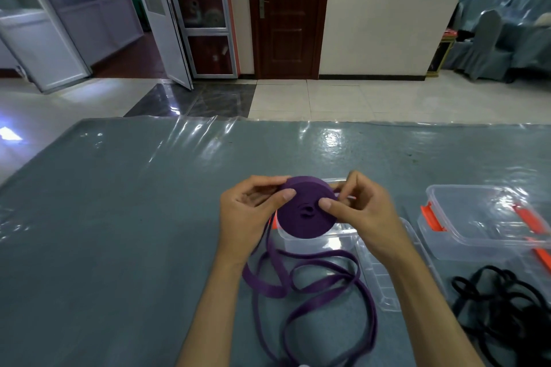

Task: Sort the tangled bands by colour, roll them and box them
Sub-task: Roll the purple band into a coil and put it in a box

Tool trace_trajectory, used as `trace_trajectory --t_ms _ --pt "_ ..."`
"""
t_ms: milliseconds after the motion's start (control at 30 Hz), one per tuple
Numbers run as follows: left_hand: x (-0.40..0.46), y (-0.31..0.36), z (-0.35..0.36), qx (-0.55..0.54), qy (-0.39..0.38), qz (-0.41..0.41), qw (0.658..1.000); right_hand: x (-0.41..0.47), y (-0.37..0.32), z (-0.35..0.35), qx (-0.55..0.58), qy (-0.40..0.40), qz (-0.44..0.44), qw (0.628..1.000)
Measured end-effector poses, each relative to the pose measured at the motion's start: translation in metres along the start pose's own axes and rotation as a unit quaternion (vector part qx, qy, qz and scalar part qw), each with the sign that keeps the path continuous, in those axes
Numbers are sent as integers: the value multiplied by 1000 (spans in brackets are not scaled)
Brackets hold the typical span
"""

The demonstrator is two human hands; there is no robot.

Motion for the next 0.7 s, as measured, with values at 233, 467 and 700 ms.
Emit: trace_trajectory --t_ms 233,467,700 --pt "3 -11 11 20 -85 -62 994 -2 3 -13 20 42 -24 999" --pt "8 -11 3 -7 -23 -33 999 2 10 -11 -20 16 2 1000" --pt "2 -31 -14 -39 -8 -87 995 -2 26 5 12 -33 51 998"
Point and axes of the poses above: each hand's wrist, its own x-axis towards the middle knuckle, its own z-axis out of the palm, y = z × x, the point moved 10 cm from there along x, towards the middle knuckle, and after that the axes turned 5 degrees about z, right-handed, at the moved point
